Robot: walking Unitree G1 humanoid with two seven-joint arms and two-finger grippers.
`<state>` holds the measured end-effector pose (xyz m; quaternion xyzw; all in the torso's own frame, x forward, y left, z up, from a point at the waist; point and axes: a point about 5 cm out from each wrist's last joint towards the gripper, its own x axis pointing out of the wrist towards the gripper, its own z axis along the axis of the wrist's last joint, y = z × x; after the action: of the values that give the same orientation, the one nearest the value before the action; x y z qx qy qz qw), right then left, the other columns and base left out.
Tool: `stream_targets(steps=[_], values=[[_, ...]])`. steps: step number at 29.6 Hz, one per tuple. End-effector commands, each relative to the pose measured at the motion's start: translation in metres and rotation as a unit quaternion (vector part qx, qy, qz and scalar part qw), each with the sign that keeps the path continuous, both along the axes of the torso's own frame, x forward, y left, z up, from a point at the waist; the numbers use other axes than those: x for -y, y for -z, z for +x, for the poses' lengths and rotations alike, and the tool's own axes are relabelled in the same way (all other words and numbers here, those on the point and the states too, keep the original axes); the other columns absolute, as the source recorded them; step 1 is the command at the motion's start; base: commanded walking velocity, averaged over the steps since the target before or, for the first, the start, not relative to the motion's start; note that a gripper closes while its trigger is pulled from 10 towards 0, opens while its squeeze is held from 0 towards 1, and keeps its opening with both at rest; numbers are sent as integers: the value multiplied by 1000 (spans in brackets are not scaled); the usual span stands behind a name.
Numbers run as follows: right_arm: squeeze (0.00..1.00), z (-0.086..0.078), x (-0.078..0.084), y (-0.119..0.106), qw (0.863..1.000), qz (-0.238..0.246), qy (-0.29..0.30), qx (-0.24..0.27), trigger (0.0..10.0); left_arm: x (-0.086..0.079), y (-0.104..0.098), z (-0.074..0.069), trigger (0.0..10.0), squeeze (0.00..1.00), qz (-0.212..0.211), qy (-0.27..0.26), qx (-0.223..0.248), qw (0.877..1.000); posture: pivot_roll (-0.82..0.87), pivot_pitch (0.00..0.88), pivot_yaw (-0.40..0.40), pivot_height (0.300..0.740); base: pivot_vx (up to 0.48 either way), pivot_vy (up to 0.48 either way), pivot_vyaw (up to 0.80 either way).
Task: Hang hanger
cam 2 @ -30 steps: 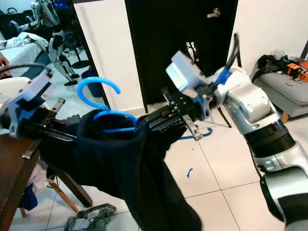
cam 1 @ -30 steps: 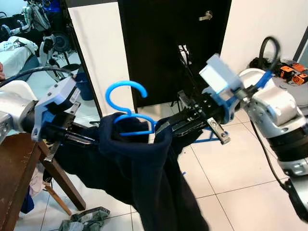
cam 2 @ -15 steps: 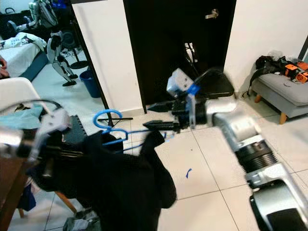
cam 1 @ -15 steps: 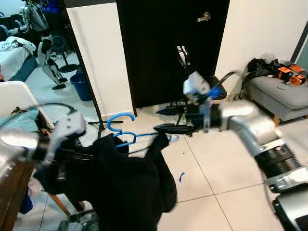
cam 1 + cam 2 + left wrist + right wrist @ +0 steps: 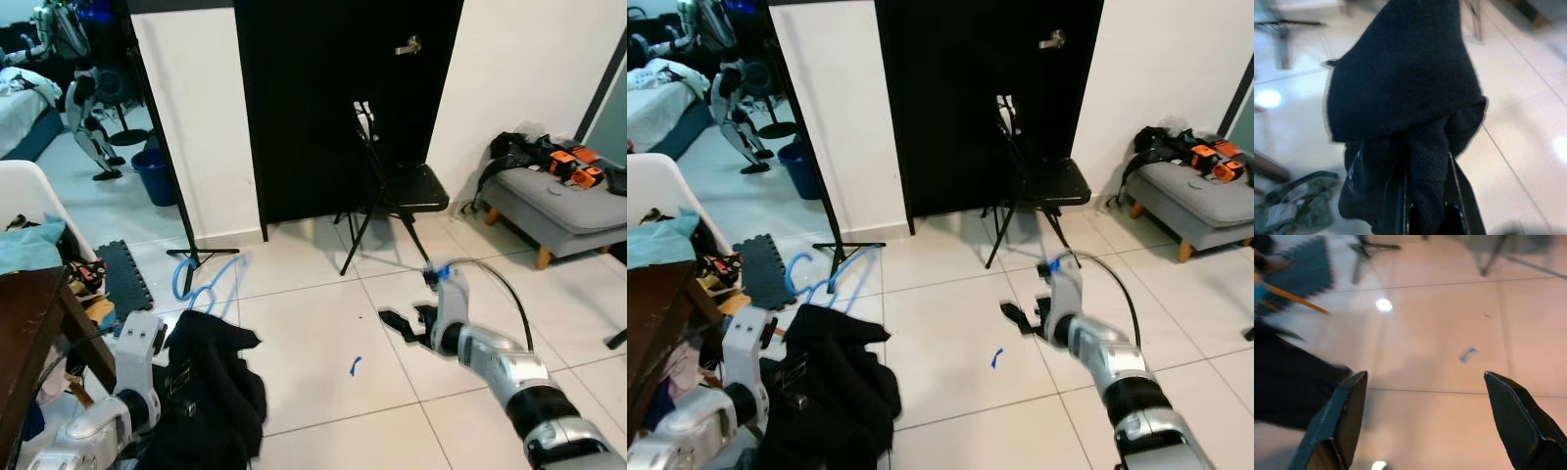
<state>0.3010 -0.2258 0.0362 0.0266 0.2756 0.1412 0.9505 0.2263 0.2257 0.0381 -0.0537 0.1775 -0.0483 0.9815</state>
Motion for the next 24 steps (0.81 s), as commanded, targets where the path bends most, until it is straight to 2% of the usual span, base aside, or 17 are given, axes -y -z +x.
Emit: stream_targets(steps=[1, 2, 4, 9, 10, 11, 12, 17, 19, 24], values=[[0, -29, 4, 31, 999, -33, 14, -32, 10000, -3, 27, -26, 10000, 0, 44, -72, -40, 996, 49, 0, -32, 740, 0, 0, 0], [0, -46, 7, 44, 998, -50, 19, -41, 10000, -2, 36, -38, 10000, 0, 63, -99, -54, 992, 48, 0, -31, 740, 0, 0, 0], [0, -51, 8, 48, 997, -58, 20, -43, 10000, -1, 38, -41, 10000, 0, 73, -108, -56, 990, 48, 0, -31, 740, 0, 0, 0], [0, -55, 13, 48, 997, -56, 52, -27, 10000, 2, 46, -54, 10000, 0, 101, -133, -72, 983, 34, 0, -26, 740, 0, 0, 0], [0, -57, 16, 49, 996, -76, 50, -22, 10000, 4, 50, -60, 10000, 0, 117, -138, -81, 980, 31, 0, -28, 740, 0, 0, 0], [0, -57, 16, 49, 996, -76, 50, -22, 10000, 4, 50, -60, 10000, 0, 117, -138, -81, 980, 31, 0, -28, 740, 0, 0, 0], [0, -63, 20, 51, 993, -107, 49, -17, 10000, 7, 56, -67, 10000, 0, 125, -145, -92, 977, 45, 0, -33, 740, 0, 0, 0], [0, -68, 23, 53, 990, -130, 44, -14, 10000, 8, 59, -71, 10000, 0, 129, -149, -97, 976, 48, 0, -35, 740, 0, 0, 0], [0, -89, 26, 62, 982, -173, 74, 2, 10000, 10, 71, -84, 10000, 0, 155, -160, -104, 969, 52, 0, -30, 740, 0, 0, 0], [0, -91, 27, 63, 979, -186, 81, 4, 10000, 10, 76, -87, 10000, 0, 167, -156, -105, 968, 48, 0, -24, 740, 0, 0, 0]])
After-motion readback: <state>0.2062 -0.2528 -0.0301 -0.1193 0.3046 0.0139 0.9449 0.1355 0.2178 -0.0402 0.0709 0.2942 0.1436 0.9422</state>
